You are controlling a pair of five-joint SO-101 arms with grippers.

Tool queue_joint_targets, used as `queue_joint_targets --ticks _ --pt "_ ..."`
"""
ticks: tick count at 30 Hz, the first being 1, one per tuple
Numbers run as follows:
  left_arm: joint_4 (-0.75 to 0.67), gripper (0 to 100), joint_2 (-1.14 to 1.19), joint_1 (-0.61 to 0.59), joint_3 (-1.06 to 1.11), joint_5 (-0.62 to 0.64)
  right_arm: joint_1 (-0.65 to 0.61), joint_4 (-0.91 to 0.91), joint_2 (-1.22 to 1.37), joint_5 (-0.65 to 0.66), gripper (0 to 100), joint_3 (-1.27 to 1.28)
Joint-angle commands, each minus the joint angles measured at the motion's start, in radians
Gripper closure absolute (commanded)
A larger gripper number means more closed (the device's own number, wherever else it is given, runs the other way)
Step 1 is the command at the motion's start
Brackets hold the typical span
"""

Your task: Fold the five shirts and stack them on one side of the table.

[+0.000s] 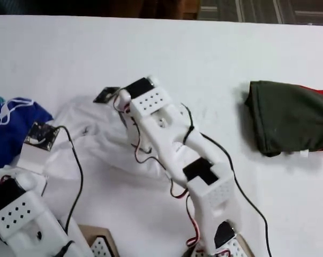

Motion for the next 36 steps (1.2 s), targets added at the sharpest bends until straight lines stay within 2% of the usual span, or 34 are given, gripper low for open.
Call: queue_joint_targets --ticks 1,2,4,7,15,29,36 --pt "-0.014 97 -0.009 -0.012 -0.002 0.000 -0.008 0.019 -0.005 -0.006 96.6 -0.011" --pt "-0.014 97 -0.009 -0.012 -0.002 0.000 -0.008 0.019 -0.005 -0.006 99.1 -0.012" --pt "-0.014 97 -0.009 -0.012 -0.002 0.000 -0.007 0.019 -0.008 -0.005 95.7 -0.012" --pt "-0.014 97 -0.009 -0.012 -0.002 0.000 -0.007 0.019 -0.008 -0.003 98.4 -0.012" --pt "-0.014 97 -0.009 -0.012 -0.005 0.000 0.010 0.022 -0.019 -0.006 98.0 -0.127" --pt "-0.014 97 -0.009 -0.012 -0.005 0.000 -0.007 0.022 -0.246 0.000 98.0 -0.043" --pt "-0.014 97 -0.009 -0.012 -0.005 0.000 0.067 0.022 -0.321 -0.002 98.0 -0.044"
